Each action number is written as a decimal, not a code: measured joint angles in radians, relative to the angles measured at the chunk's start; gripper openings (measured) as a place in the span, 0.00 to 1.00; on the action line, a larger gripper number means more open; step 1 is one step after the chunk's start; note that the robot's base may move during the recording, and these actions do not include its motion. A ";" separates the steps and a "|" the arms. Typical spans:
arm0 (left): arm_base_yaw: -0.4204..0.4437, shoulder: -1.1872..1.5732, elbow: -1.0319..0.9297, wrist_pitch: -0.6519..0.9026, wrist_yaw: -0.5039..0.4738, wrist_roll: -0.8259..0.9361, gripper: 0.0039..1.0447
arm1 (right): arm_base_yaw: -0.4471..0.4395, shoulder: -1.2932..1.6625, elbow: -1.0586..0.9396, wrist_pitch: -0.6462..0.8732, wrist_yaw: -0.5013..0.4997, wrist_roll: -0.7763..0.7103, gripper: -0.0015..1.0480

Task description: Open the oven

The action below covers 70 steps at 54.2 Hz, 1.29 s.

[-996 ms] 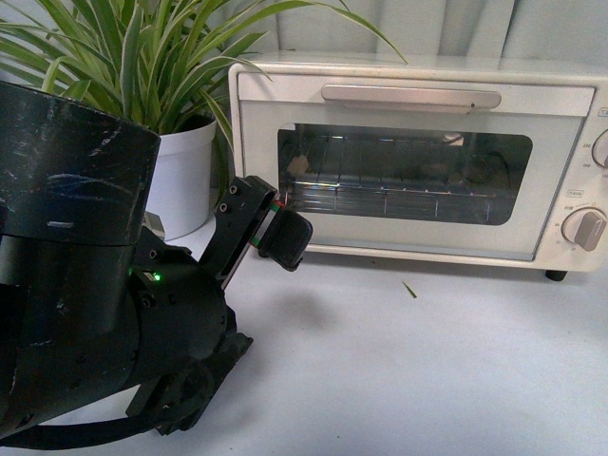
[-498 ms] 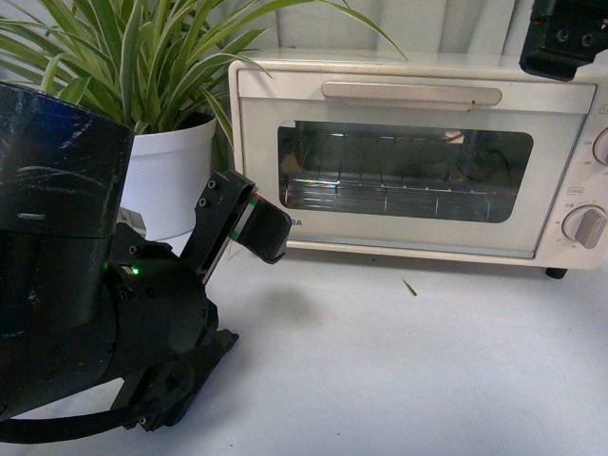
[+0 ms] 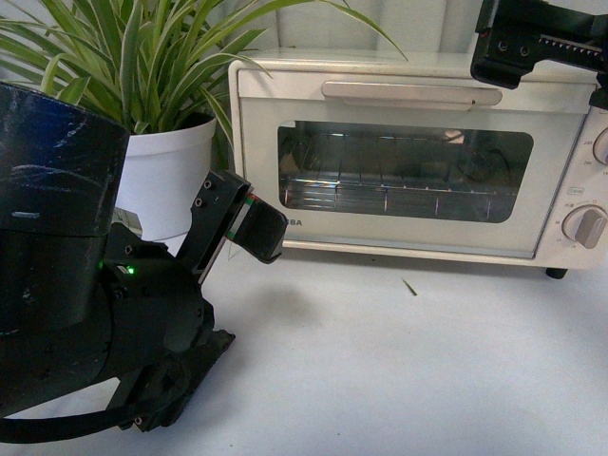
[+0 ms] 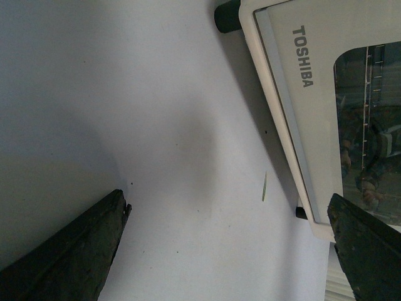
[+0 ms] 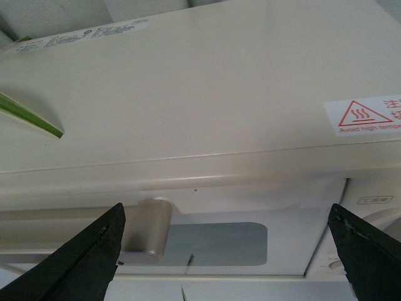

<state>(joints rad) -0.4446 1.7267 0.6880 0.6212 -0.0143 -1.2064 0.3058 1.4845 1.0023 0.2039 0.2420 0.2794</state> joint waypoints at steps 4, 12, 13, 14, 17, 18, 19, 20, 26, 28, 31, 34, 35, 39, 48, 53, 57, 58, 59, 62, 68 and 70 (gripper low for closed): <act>0.001 -0.001 0.000 -0.002 0.000 0.000 0.94 | 0.006 0.016 0.017 -0.012 0.000 0.007 0.91; 0.006 -0.002 0.000 -0.005 0.004 0.000 0.94 | 0.012 0.033 0.033 -0.032 0.011 0.010 0.91; 0.006 -0.002 0.000 -0.005 0.005 0.000 0.94 | 0.013 0.035 0.036 -0.038 0.013 0.010 0.91; 0.006 -0.002 0.000 -0.005 0.006 0.000 0.94 | 0.013 0.035 0.037 -0.042 0.013 0.010 0.91; 0.006 -0.002 0.000 -0.005 0.008 0.000 0.94 | 0.014 0.036 0.043 -0.054 0.013 0.010 0.91; 0.007 -0.002 0.000 -0.005 0.008 0.000 0.94 | 0.015 0.036 0.043 -0.057 0.013 0.009 0.91; 0.007 -0.002 0.000 -0.005 0.008 0.000 0.94 | 0.016 0.036 0.045 -0.064 0.012 0.008 0.91; 0.008 -0.002 0.000 -0.006 0.008 0.000 0.94 | 0.016 0.036 0.046 -0.070 0.011 0.006 0.91; 0.011 -0.002 -0.001 -0.006 0.008 0.000 0.94 | 0.023 0.034 0.046 -0.093 -0.010 -0.008 0.91; 0.012 -0.002 -0.002 -0.006 0.008 0.000 0.94 | 0.024 0.034 0.044 -0.095 -0.015 -0.016 0.91; 0.013 -0.003 -0.002 -0.006 0.008 0.000 0.94 | 0.027 0.029 0.036 -0.095 -0.024 -0.027 0.91; 0.013 -0.004 -0.003 -0.006 0.008 0.000 0.94 | 0.030 0.016 0.013 -0.084 -0.036 -0.040 0.91; 0.014 -0.005 -0.004 -0.006 0.008 0.000 0.94 | 0.031 0.010 0.002 -0.076 -0.040 -0.045 0.91; 0.018 -0.005 -0.006 -0.005 0.010 0.000 0.94 | 0.035 -0.018 -0.047 -0.051 -0.057 -0.052 0.91; 0.019 -0.005 -0.007 -0.005 0.011 -0.001 0.94 | 0.040 -0.072 -0.146 -0.005 -0.093 -0.055 0.91; 0.018 -0.005 -0.007 -0.003 0.010 -0.002 0.94 | 0.053 -0.103 -0.222 0.027 -0.107 -0.053 0.91; 0.015 -0.005 -0.007 -0.003 0.008 -0.002 0.94 | 0.065 -0.117 -0.274 0.047 -0.133 -0.045 0.91; 0.015 -0.005 -0.007 -0.003 0.008 -0.002 0.94 | 0.068 -0.120 -0.287 0.053 -0.142 -0.045 0.91; 0.014 -0.005 -0.007 -0.003 0.008 -0.002 0.94 | 0.071 -0.122 -0.299 0.057 -0.148 -0.045 0.91; 0.013 -0.005 -0.007 -0.003 0.008 -0.002 0.94 | 0.077 -0.124 -0.327 0.066 -0.166 -0.048 0.91; 0.010 -0.005 -0.008 -0.003 0.007 0.004 0.94 | 0.080 -0.138 -0.356 0.064 -0.208 -0.035 0.91; 0.008 -0.005 -0.009 -0.003 0.008 0.006 0.94 | 0.078 -0.151 -0.366 0.060 -0.218 -0.023 0.91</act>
<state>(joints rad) -0.4362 1.7218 0.6788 0.6182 -0.0067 -1.2007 0.3840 1.3334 0.6361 0.2638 0.0242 0.2569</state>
